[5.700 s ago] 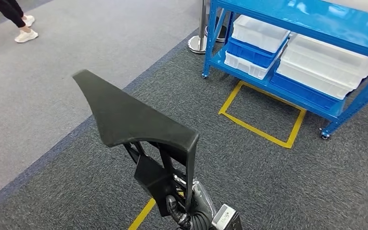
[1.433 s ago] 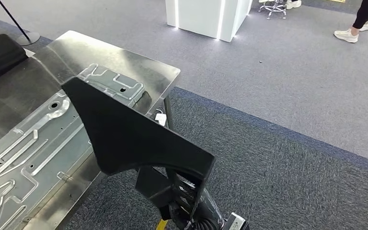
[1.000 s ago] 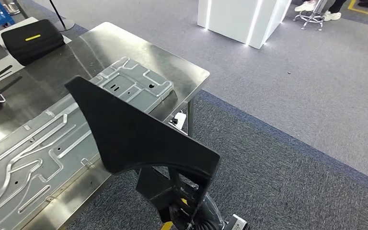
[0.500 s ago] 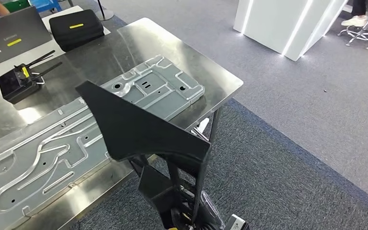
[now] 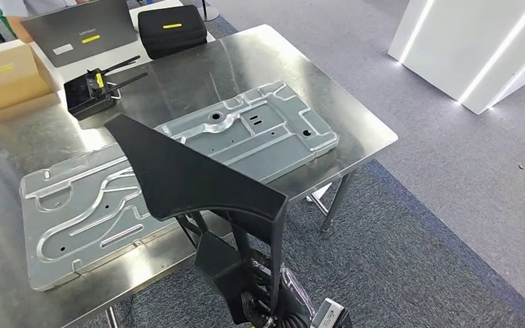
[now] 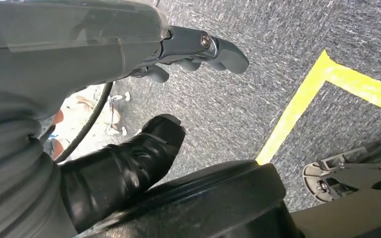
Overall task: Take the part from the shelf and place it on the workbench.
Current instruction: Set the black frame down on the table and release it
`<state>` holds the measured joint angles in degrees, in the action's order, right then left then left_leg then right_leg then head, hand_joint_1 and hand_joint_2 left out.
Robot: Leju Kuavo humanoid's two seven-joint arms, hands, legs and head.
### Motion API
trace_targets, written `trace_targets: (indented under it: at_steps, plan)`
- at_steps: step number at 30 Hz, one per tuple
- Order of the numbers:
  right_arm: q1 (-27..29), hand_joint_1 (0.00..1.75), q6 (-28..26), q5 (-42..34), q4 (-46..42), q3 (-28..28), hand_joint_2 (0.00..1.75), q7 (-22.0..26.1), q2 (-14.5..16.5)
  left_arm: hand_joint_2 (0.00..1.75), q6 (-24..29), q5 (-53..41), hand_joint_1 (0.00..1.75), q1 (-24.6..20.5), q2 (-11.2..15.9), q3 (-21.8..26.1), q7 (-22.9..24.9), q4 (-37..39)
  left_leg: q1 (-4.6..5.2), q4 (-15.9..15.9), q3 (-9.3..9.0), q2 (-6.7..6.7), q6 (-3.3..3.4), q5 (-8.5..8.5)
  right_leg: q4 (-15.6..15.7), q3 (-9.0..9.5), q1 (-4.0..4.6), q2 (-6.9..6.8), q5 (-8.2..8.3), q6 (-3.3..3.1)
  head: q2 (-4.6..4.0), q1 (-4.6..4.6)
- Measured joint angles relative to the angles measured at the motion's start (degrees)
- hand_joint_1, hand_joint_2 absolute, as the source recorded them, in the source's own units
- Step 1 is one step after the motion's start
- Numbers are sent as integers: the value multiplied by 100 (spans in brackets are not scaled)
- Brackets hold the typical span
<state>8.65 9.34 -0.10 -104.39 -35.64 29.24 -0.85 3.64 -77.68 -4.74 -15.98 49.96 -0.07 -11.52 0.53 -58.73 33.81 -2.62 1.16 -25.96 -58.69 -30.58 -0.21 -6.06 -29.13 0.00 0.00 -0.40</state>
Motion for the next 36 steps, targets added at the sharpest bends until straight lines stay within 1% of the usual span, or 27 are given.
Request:
trace_targets:
  at_steps: [1,3,5,6,7,8,9,10,12,13,14,16,17,19,20,22,23,24,26,27,28,29,31,33,34,35,36]
  plan:
    - [-13,175,3,-2,0,-1,175,-1,1,175,5,3,0,4,-4,1,-3,0,-4,21,-16,55,37,4,-13,19,-14,8,-25,35,0,-1]
    - [-39,175,14,-9,0,-1,175,-3,2,175,7,6,0,2,-16,2,-8,0,-20,67,-67,168,111,16,-249,-46,-44,226,-192,88,0,3]
    - [-49,175,38,-22,11,-1,175,-9,2,175,9,8,0,-13,-30,4,-7,0,-23,78,-91,284,163,14,-922,-379,-55,504,-525,100,0,8]
    - [-50,175,57,-31,27,-1,175,-12,2,175,10,8,0,-20,-35,4,-3,0,-13,73,-92,350,178,9,-1312,-598,-53,557,-666,96,0,9]
    - [-51,175,75,-37,47,-1,175,-15,2,175,11,9,0,-21,-37,5,1,0,-2,66,-96,427,187,3,-1583,-772,-47,579,-712,86,0,8]
    - [-54,175,88,-43,69,-1,175,-17,2,175,11,9,0,-19,-39,5,3,1,9,58,-105,505,193,-5,-1650,-853,-40,593,-637,69,0,8]
    - [-59,175,96,-48,86,-1,175,-17,2,175,11,9,0,-18,-41,5,5,1,17,51,-121,587,196,-13,-1491,-823,-30,612,-450,41,0,8]
    - [-66,175,97,-51,98,-1,175,-17,2,175,11,9,0,-18,-45,5,7,1,22,46,-142,667,195,-22,-1130,-693,-18,666,-190,4,0,8]
    - [-86,175,98,-58,114,-1,175,-17,3,175,11,9,0,-22,-63,5,7,2,24,37,-161,806,176,-39,-385,-399,-2,897,164,-64,0,8]
    - [-94,175,99,-62,122,-1,175,-17,5,175,12,9,0,-24,-73,5,7,2,15,35,-153,864,154,-42,-161,-312,5,984,233,-82,0,9]
    - [-103,175,99,-65,129,-1,175,-18,8,175,13,9,0,-25,-80,5,7,3,1,39,-138,919,127,-42,-75,-279,13,1026,225,-91,0,11]
    - [-117,175,111,-76,140,-1,175,-18,24,175,22,17,0,-23,-82,6,7,2,-13,50,-115,983,64,-44,-5,-231,4,927,237,-99,0,10]
    - [-127,175,129,-84,143,-1,175,-18,37,175,34,27,0,-22,-80,7,9,2,-1,14,-103,907,30,-77,42,-193,-15,868,246,-106,0,7]
    - [-142,175,181,-112,146,-2,175,-11,75,175,73,52,0,-28,-68,9,22,2,15,-351,58,613,-44,-307,129,-120,-55,720,258,-132,0,-6]
    - [-145,175,207,-128,154,-3,175,-7,90,175,94,66,0,-32,-58,10,29,2,10,-686,230,474,-82,-485,141,-100,-51,643,247,-142,0,-10]
    - [-147,175,255,-169,190,-3,175,-2,118,175,116,92,0,-40,-29,19,28,2,-27,-1374,607,374,-144,-753,139,-82,-53,471,216,-143,0,-14]
    - [-150,175,278,-185,213,-3,175,-2,133,175,118,102,0,-40,-14,25,21,2,-49,-1505,691,353,-172,-738,136,-69,-59,390,197,-132,0,-14]
    - [-155,175,305,-201,235,-3,175,-2,155,175,111,109,0,-37,4,34,9,2,-73,-1403,654,323,-200,-604,130,-50,-69,316,175,-116,0,-14]
    - [-172,175,367,-218,264,-3,175,0,204,175,55,113,0,-18,47,50,-41,2,-109,-665,299,142,-251,-185,108,6,-86,190,113,-63,0,-13]
    - [-183,175,401,-225,274,-3,175,4,225,175,3,114,0,-10,73,57,-81,2,-106,-305,122,51,-243,-39,86,27,-81,142,78,-26,0,-15]
    - [-192,175,439,-229,280,-3,175,8,239,175,-53,115,0,-3,98,65,-129,2,-97,-76,13,-9,-209,30,70,43,-69,100,49,8,0,-14]
    - [-201,175,471,-233,288,-3,175,16,251,175,-102,115,0,1,122,73,-175,2,-81,11,-22,-27,-163,27,60,52,-51,62,30,37,0,-13]
    - [-237,175,526,-239,317,-3,175,37,280,175,-155,115,0,14,166,93,-250,2,-71,17,-13,86,-50,24,60,73,-44,-10,5,84,0,-9]
    - [-308,175,552,-245,360,-3,175,61,313,175,-164,111,0,28,216,109,-304,1,-81,38,-26,175,32,32,-91,32,-72,132,-121,130,0,-9]
    - [-341,175,558,-250,376,-3,175,76,326,175,-163,106,0,26,240,114,-325,0,-88,47,-35,210,70,38,-335,-78,-85,272,-264,145,0,-8]
    - [-362,175,556,-260,389,-3,175,88,334,175,-158,95,0,26,260,116,-341,0,-85,49,-37,243,99,36,-697,-251,-92,425,-444,149,0,-7]
    - [-367,175,544,-273,399,-3,175,99,338,175,-145,82,0,24,273,116,-353,0,-75,47,-38,277,122,33,-1120,-473,-90,517,-621,145,0,-7]
